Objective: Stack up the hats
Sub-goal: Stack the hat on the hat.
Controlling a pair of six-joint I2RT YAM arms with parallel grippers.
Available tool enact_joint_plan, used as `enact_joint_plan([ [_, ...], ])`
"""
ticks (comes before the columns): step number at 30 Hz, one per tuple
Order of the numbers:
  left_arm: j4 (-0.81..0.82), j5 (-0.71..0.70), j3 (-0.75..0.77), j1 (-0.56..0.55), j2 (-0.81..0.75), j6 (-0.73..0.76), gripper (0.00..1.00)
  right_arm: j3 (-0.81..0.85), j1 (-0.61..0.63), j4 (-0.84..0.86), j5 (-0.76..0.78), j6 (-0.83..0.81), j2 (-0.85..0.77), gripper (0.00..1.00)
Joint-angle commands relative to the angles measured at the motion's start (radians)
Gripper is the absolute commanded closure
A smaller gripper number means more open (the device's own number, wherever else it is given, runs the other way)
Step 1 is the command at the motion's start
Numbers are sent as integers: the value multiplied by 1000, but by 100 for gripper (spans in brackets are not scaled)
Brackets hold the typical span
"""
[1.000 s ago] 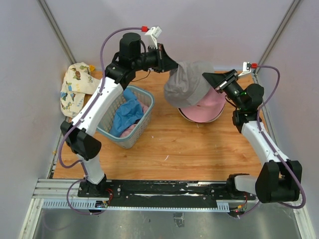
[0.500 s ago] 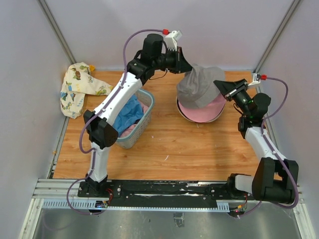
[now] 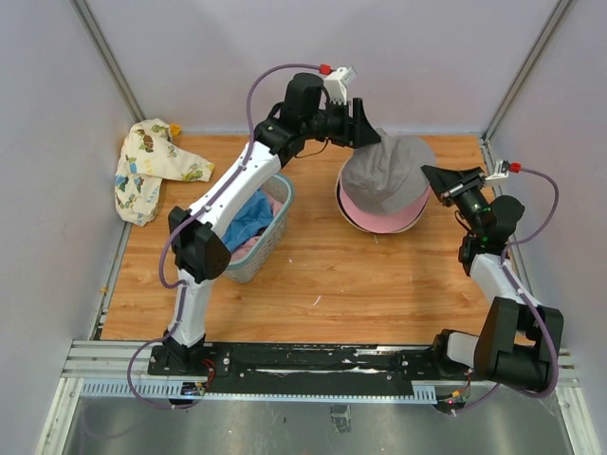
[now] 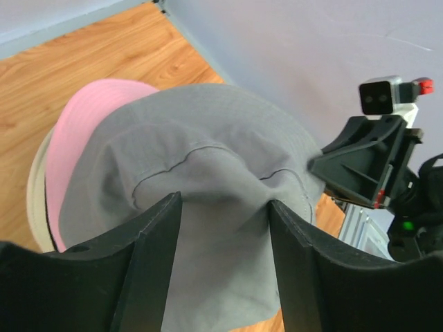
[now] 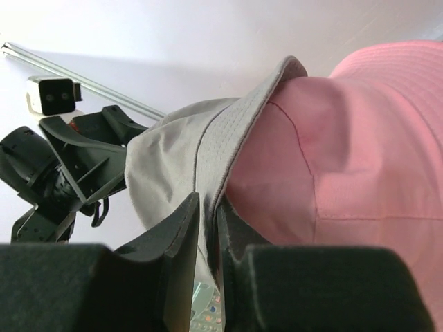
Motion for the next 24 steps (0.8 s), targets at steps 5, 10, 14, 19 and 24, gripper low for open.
enact_joint_plan([
  [5, 127, -120, -207, 43, -134, -63, 38, -60, -52, 134, -27, 46, -1, 83],
  [10, 257, -114, -362, 67, -204, -109, 38, -61, -57, 184, -34, 58, 49, 85],
  [14, 290, -54, -344, 66, -183, -125, 39, -54, -56, 299, -53, 126, 97, 85],
  [19, 279, 0, -273, 45, -139, -103, 43, -35, -56, 238, -61, 100, 52, 73],
  [24, 265, 30, -222, 21, -105, -90, 45, -5, -55, 132, -70, 63, 7, 53],
])
